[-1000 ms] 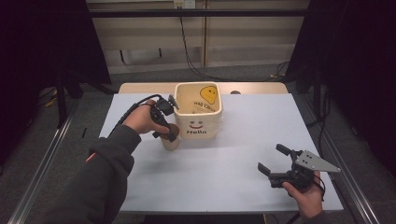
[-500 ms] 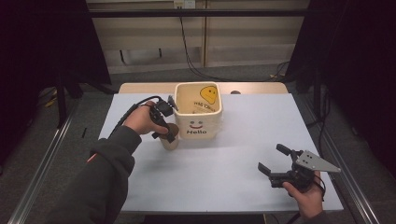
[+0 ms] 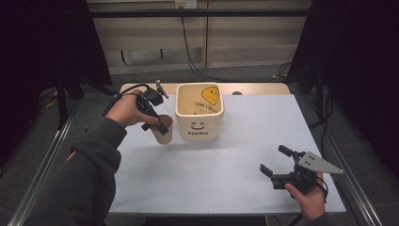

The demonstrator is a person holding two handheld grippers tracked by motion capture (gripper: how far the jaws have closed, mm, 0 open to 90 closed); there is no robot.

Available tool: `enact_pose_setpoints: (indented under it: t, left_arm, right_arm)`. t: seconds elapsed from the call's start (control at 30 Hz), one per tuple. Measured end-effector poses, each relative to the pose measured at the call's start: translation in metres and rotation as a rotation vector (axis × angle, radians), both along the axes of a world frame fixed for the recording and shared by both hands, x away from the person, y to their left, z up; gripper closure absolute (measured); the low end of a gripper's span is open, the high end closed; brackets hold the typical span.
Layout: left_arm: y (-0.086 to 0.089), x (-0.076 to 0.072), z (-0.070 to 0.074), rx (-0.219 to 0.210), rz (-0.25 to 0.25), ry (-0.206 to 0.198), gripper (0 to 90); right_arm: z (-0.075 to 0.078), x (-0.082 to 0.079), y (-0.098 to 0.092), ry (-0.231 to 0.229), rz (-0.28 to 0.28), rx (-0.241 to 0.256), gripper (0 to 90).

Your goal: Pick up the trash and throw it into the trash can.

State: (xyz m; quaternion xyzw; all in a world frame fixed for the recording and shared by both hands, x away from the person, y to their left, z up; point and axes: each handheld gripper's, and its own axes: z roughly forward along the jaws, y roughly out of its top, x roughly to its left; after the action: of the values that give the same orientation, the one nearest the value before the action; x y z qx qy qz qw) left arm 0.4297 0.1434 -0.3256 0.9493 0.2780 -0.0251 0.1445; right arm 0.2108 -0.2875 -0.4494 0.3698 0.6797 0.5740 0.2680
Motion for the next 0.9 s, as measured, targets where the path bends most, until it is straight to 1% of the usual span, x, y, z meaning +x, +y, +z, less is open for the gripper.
enact_pose_setpoints:
  t: [0.03, 0.07, 0.1, 0.13, 0.2, 0.27, 0.33, 0.37, 0.43, 0.47, 0.5, 0.57, 0.6, 0.63, 0.67, 0.7, 0.73, 0.77, 0.83, 0.87, 0.9]
  left_arm:
    - [0.001, -0.001, 0.003, -0.008, 0.007, -0.001, 22.6]
    - [0.002, -0.001, 0.008, 0.000, 0.009, -0.002, 22.6]
    - [0.003, -0.001, 0.012, -0.008, 0.006, 0.003, 22.6]
    - [0.004, -0.001, 0.015, -0.003, 0.009, -0.009, 22.6]
    - [0.006, -0.001, 0.023, -0.013, 0.004, -0.001, 22.6]
    - [0.006, -0.002, 0.031, -0.020, 0.014, -0.001, 22.7]
    - [0.006, -0.002, 0.039, -0.016, 0.003, -0.015, 22.7]
    - [0.006, -0.002, 0.043, -0.017, 0.010, -0.009, 22.7]
    - [0.006, -0.002, 0.051, -0.021, 0.007, -0.011, 22.7]
    - [0.006, -0.002, 0.053, -0.028, 0.010, -0.023, 22.7]
    - [0.006, -0.003, 0.057, -0.034, 0.020, -0.022, 22.8]
    - [0.007, -0.001, 0.064, -0.032, 0.011, -0.024, 22.8]
    - [0.007, -0.001, 0.067, -0.036, 0.018, -0.022, 22.9]
    - [0.008, 0.000, 0.071, -0.029, 0.021, -0.026, 22.9]
    - [0.009, 0.001, 0.074, -0.032, 0.019, -0.011, 23.0]
    - [0.009, 0.001, 0.077, -0.034, 0.025, -0.023, 23.0]
    - [0.009, 0.001, 0.080, -0.030, 0.026, -0.025, 23.0]
    - [0.010, 0.002, 0.083, -0.039, 0.026, -0.023, 23.0]
    - [0.010, 0.003, 0.089, -0.041, 0.032, -0.024, 23.0]
    - [0.010, 0.003, 0.093, -0.034, 0.024, -0.018, 23.0]
    - [0.009, 0.003, 0.095, -0.040, 0.029, -0.031, 23.0]
  right_arm:
    - [0.000, 0.000, 0.000, 0.000, 0.000, 0.000, 1.1]
    - [0.000, 0.000, 0.000, 0.001, 0.001, 0.001, 1.1]
    - [0.000, 0.000, 0.000, 0.001, 0.000, 0.000, 1.0]
    - [0.000, 0.000, 0.000, 0.000, 0.000, 0.000, 1.1]
    - [0.000, 0.000, 0.000, 0.000, 0.000, 0.000, 1.1]
    - [0.000, 0.000, 0.000, 0.001, -0.001, 0.001, 1.0]
    - [0.000, 0.000, 0.000, 0.000, 0.000, 0.000, 1.0]
    - [0.000, 0.000, 0.000, 0.000, 0.000, 0.000, 1.1]
    - [0.000, 0.000, 0.000, 0.000, 0.001, -0.001, 1.1]
    - [0.000, 0.000, -0.001, 0.000, 0.001, -0.001, 1.1]
    - [0.000, 0.000, 0.000, 0.000, -0.001, 0.001, 1.0]
    - [0.000, 0.000, 0.000, 0.001, -0.002, 0.004, 1.0]
    - [0.000, 0.000, 0.000, 0.001, 0.000, 0.003, 1.1]
    - [0.000, 0.000, 0.000, 0.001, 0.000, 0.003, 1.1]
    - [0.000, 0.000, 0.000, 0.000, -0.001, 0.004, 1.1]
    - [0.000, 0.000, 0.000, 0.000, -0.001, 0.004, 1.1]
    - [0.000, 0.000, 0.000, 0.001, 0.002, 0.005, 1.1]
    - [0.000, 0.000, 0.000, 0.001, 0.001, 0.003, 1.1]
    - [0.000, 0.000, 0.000, 0.001, 0.001, 0.003, 1.0]
    - [0.000, 0.000, 0.000, -0.001, 0.000, 0.004, 1.0]
    - [0.000, 0.000, 0.000, 0.000, -0.001, 0.005, 1.0]
